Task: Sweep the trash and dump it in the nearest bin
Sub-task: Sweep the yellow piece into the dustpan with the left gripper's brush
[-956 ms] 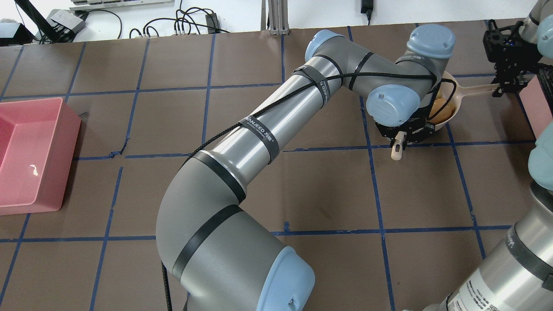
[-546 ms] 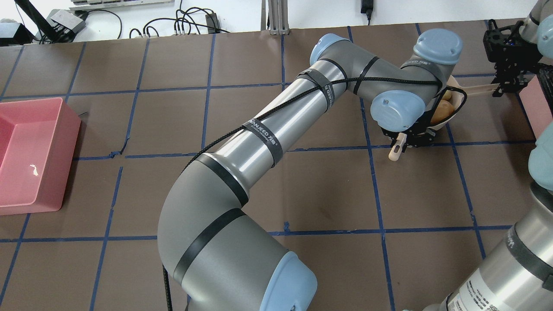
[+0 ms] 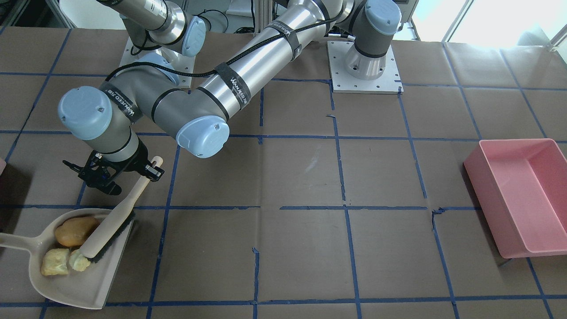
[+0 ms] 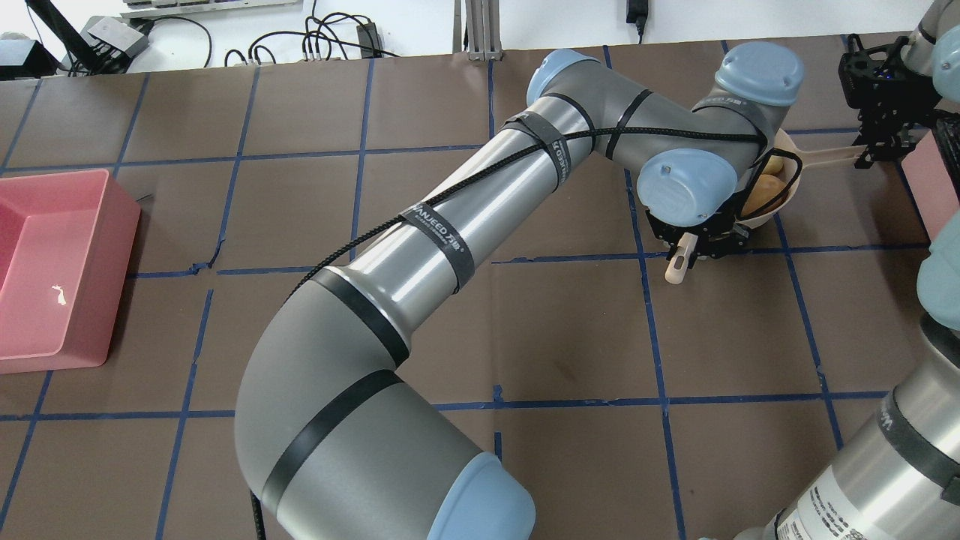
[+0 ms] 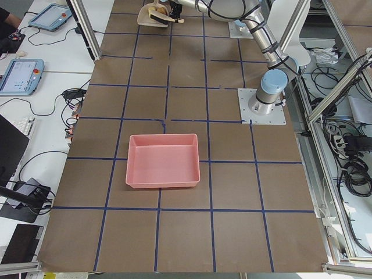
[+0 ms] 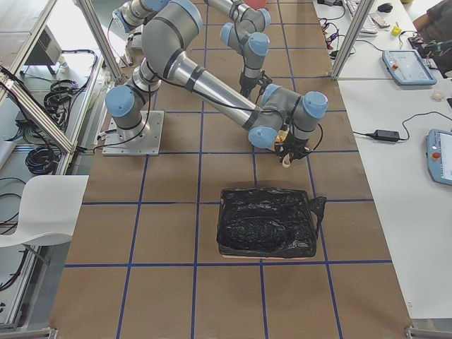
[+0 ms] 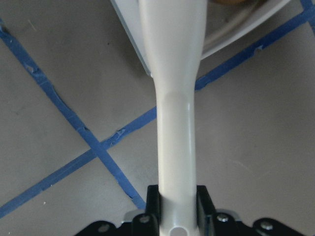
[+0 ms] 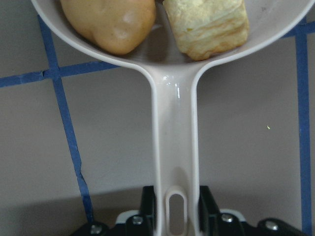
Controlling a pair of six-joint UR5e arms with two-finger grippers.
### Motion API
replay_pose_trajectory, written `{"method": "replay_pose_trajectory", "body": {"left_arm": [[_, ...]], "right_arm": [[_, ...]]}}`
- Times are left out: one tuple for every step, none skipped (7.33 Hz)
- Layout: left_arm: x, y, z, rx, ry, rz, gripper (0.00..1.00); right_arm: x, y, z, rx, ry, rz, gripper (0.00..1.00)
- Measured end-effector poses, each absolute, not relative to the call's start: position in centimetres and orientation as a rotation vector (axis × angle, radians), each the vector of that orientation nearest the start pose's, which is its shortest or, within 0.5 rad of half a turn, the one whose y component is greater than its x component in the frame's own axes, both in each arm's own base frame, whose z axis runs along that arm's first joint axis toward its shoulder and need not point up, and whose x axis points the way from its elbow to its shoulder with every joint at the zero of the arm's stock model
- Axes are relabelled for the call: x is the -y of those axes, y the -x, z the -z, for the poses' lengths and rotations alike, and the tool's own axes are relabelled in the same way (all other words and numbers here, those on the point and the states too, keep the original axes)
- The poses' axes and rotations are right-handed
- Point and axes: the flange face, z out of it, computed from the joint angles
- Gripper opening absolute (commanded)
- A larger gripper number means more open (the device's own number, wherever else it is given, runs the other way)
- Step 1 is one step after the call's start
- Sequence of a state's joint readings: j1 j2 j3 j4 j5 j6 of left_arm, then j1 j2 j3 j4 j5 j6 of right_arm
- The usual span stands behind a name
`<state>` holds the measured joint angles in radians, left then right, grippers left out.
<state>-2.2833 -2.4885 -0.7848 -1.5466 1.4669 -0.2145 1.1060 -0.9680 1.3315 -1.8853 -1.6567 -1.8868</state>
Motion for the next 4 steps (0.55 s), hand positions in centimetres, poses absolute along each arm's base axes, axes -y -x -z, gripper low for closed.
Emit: {"method": "replay_pose_trajectory", "body": {"left_arm": [[51.9, 62.4, -27.0, -3.080, -0.736, -0.247, 0.00], [51.4, 60.3, -28.2, -3.078, -0.700, -0.271, 0.00], [50.2, 57.6, -29.2, -3.070, -0.655, -0.314, 0.00], [48.3, 54.6, -29.6, -3.060, -0.574, -0.373, 0.00]], "right_arm": [[68.4, 20.3, -26.9, -2.366, 2.042, -0.153, 0.00], [68.4, 20.3, -26.9, -2.366, 2.042, -0.153, 0.00], [68.4, 20.3, -26.9, -2.366, 2.042, -0.153, 0.00], [68.4, 20.4, -26.9, -2.367, 2.038, -0.139, 0.00]]}}
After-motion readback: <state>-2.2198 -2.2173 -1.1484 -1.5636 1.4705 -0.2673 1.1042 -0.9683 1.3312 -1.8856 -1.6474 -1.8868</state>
